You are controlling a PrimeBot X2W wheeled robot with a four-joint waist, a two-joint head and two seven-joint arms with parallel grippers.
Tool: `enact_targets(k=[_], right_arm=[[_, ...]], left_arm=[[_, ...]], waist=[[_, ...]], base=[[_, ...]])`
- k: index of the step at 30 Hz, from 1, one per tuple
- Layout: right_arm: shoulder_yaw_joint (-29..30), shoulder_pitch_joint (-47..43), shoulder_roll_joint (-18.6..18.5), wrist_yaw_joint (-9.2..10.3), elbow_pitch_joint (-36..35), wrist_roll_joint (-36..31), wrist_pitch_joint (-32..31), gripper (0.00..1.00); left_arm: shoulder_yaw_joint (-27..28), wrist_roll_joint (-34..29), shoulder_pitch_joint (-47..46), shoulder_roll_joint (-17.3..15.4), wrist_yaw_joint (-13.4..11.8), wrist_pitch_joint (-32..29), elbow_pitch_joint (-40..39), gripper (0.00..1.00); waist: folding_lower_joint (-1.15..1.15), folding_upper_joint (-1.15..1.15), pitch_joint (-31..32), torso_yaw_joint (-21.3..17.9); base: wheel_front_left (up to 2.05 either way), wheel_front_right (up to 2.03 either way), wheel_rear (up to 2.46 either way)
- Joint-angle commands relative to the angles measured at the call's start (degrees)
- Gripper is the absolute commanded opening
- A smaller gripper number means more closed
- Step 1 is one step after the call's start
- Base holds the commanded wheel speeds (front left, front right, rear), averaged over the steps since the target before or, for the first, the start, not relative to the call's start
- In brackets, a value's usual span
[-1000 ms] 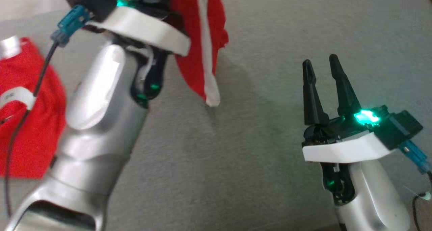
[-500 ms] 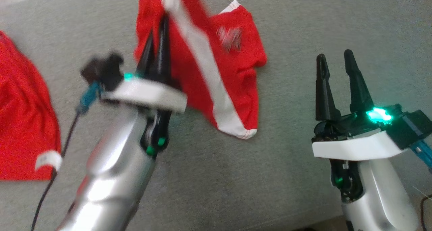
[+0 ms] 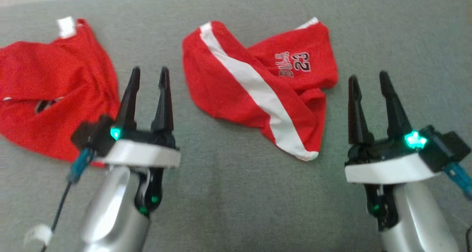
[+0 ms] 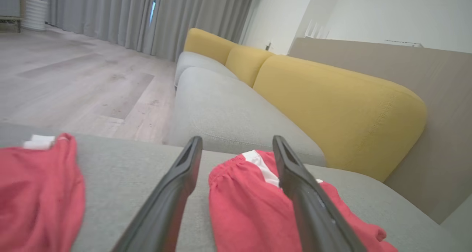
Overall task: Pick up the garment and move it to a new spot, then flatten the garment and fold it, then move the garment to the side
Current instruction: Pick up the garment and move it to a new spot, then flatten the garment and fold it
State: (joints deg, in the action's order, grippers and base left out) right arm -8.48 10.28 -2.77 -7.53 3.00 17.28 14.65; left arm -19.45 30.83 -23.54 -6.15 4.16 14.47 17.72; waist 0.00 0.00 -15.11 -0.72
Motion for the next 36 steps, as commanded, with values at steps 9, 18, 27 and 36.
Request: enact_targets(k=[9,18,27,36], right_arm=[[0.0,-4.5,-0.1,0.04,0.2,-1.6,0.3,1.0],[-1.5,-3.0,-0.1,0.04,-0.5,-2.7,0.3,1.0],[-5.7,7.2,-0.1,0.04,9.8,-7.2,-2.6,1.0],[-4.1,18.5,-0.1,0.04,27.0,-10.4,-9.2,1.0]], left_arm=[[9.0,-10.1,12.4,2.6,1.9,0.5,-11.5,1.0],[8.3,-10.0,12.5,3.2,2.3,0.5,-12.4,1.0],[5.1,-8.5,11.3,3.3,0.8,0.5,-11.4,1.0],[3.0,-8.3,10.8,3.3,0.0,0.5,-11.0,1.0]], waist=[[0.0,0.0,6.2,5.1],[0.0,0.0,4.8,8.7],[0.0,0.0,2.4,14.9],[0.0,0.0,1.4,19.8]], base=[[0.0,0.0,0.0],[0.0,0.0,0.0],[0.0,0.0,0.0],[0.0,0.0,0.0]])
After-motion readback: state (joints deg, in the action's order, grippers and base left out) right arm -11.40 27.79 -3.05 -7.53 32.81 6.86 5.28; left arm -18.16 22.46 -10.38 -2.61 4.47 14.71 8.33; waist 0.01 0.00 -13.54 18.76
